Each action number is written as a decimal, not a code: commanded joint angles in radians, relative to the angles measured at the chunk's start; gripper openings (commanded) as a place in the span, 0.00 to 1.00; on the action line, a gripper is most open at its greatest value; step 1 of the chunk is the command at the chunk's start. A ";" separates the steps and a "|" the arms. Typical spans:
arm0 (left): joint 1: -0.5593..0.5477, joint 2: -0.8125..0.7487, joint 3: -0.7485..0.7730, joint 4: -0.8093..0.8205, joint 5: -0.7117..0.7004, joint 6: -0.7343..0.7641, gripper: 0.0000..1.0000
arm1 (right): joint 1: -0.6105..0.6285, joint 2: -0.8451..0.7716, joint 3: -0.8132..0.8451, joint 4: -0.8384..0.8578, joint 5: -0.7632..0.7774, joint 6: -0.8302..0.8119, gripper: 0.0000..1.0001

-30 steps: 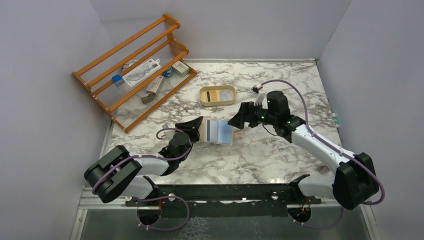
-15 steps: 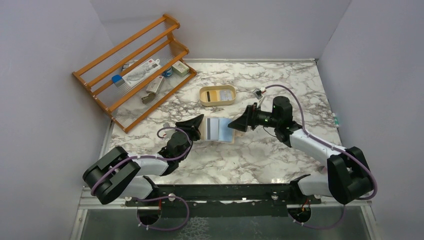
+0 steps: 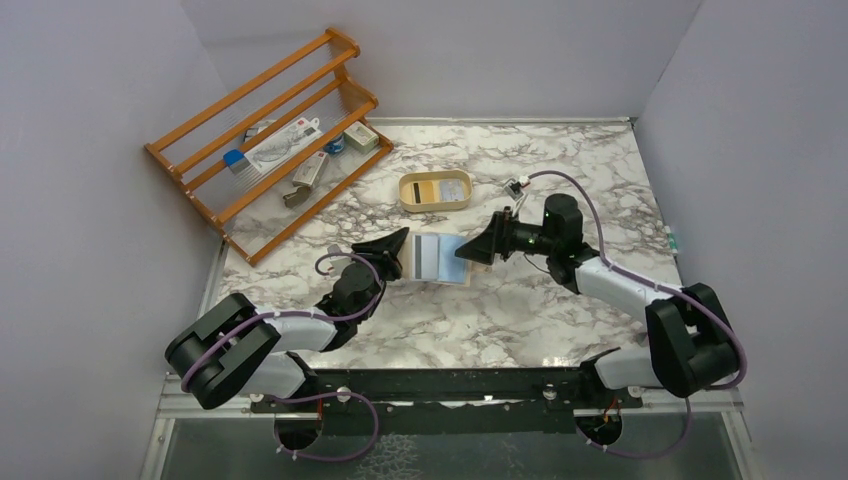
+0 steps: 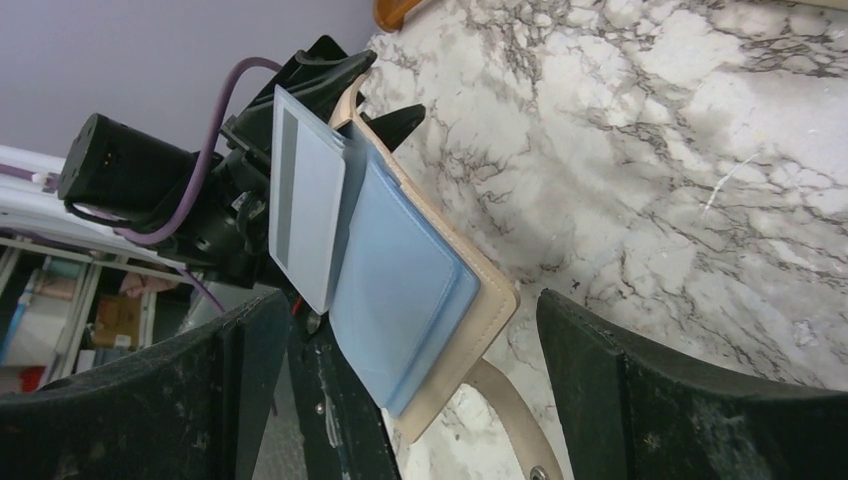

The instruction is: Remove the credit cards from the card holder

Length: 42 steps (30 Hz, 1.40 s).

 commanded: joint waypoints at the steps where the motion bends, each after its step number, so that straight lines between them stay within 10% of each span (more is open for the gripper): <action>1: 0.004 -0.011 0.034 0.057 0.023 -0.017 0.00 | -0.005 0.037 -0.015 0.132 -0.118 0.039 0.96; 11: 0.004 -0.002 0.045 0.084 0.039 -0.029 0.00 | -0.004 0.155 -0.053 0.381 -0.207 0.149 0.77; 20: 0.007 -0.003 0.043 0.084 0.047 0.005 0.00 | -0.007 0.162 -0.043 0.417 -0.215 0.186 0.02; 30: 0.057 0.038 0.030 0.196 0.174 0.125 0.75 | -0.049 0.104 -0.034 0.453 -0.255 0.311 0.01; 38: 0.062 0.418 0.094 0.810 0.333 0.077 0.87 | -0.049 0.144 -0.053 0.618 -0.279 0.431 0.01; 42: 0.042 0.454 0.147 0.811 0.364 0.122 0.80 | -0.052 0.155 -0.062 0.647 -0.284 0.445 0.01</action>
